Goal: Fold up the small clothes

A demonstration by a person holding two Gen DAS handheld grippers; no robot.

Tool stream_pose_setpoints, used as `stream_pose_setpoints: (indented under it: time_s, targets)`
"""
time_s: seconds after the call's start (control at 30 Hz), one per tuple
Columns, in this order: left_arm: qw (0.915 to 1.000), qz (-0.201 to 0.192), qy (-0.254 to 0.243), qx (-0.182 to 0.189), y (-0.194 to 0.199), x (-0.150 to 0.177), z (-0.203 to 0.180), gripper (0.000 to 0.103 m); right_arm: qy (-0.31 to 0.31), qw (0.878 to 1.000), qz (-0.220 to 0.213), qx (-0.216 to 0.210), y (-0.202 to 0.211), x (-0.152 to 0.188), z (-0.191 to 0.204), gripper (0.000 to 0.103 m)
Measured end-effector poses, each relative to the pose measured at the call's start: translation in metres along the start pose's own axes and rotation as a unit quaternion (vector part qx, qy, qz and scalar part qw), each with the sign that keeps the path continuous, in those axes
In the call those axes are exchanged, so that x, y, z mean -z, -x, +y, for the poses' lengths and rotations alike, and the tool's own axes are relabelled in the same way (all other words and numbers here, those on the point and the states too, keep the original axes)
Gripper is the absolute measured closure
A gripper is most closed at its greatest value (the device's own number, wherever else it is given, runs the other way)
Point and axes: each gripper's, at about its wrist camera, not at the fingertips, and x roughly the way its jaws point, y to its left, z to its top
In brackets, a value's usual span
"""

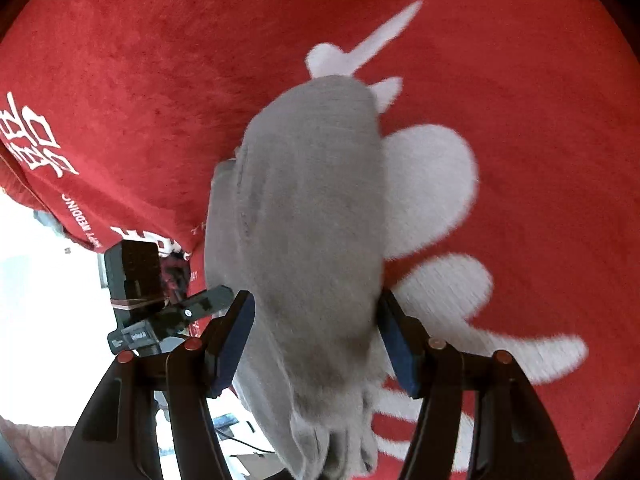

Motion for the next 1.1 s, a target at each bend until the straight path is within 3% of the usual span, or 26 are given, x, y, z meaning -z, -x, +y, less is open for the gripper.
stream_pose_setpoints:
  time_s: [0.1,0.17,0.27,0.33,0.4,0.57,0.8,0.93,1.1]
  targets:
    - [0.9999,-0.009,0.003,-0.01,-0.001,0.0,-0.002,0.001,-0.012,1.0,-0.008,-0.009,-0.009,-0.005,0.002,0.034]
    - [0.9996,-0.021,0.003,-0.019,0.003,0.002,-0.003,0.008,-0.019,1.0,-0.011,-0.001,-0.011,-0.004,0.005,0.037]
    - [0.9989,-0.046,0.003,-0.012,0.016,0.007,-0.002,0.032,-0.033,0.999,-0.012,0.011,-0.012,0.0,0.006,0.067]
    - [0.9985,-0.054,-0.006,-0.003,0.027,0.01,-0.002,0.049,-0.039,0.999,-0.024,0.003,-0.008,0.004,0.011,0.072]
    - [0.9983,-0.056,-0.011,0.009,0.034,0.011,-0.001,0.054,-0.038,0.999,-0.031,-0.006,-0.007,0.007,0.018,0.073]
    - [0.9967,-0.066,-0.027,0.039,0.057,0.017,-0.004,0.056,-0.039,0.997,-0.041,-0.046,0.002,0.018,0.04,0.073]
    - [0.9921,-0.088,-0.06,0.068,0.108,0.04,-0.007,0.056,-0.039,0.996,-0.052,-0.057,0.001,0.045,0.082,0.073]
    - [0.9909,-0.091,-0.06,0.08,0.136,0.056,0.012,0.056,-0.05,0.995,-0.053,-0.07,-0.003,0.067,0.098,0.073]
    - [0.9936,-0.082,-0.038,0.068,0.145,0.071,0.039,0.056,-0.063,0.994,-0.039,-0.078,-0.022,0.091,0.113,0.073]
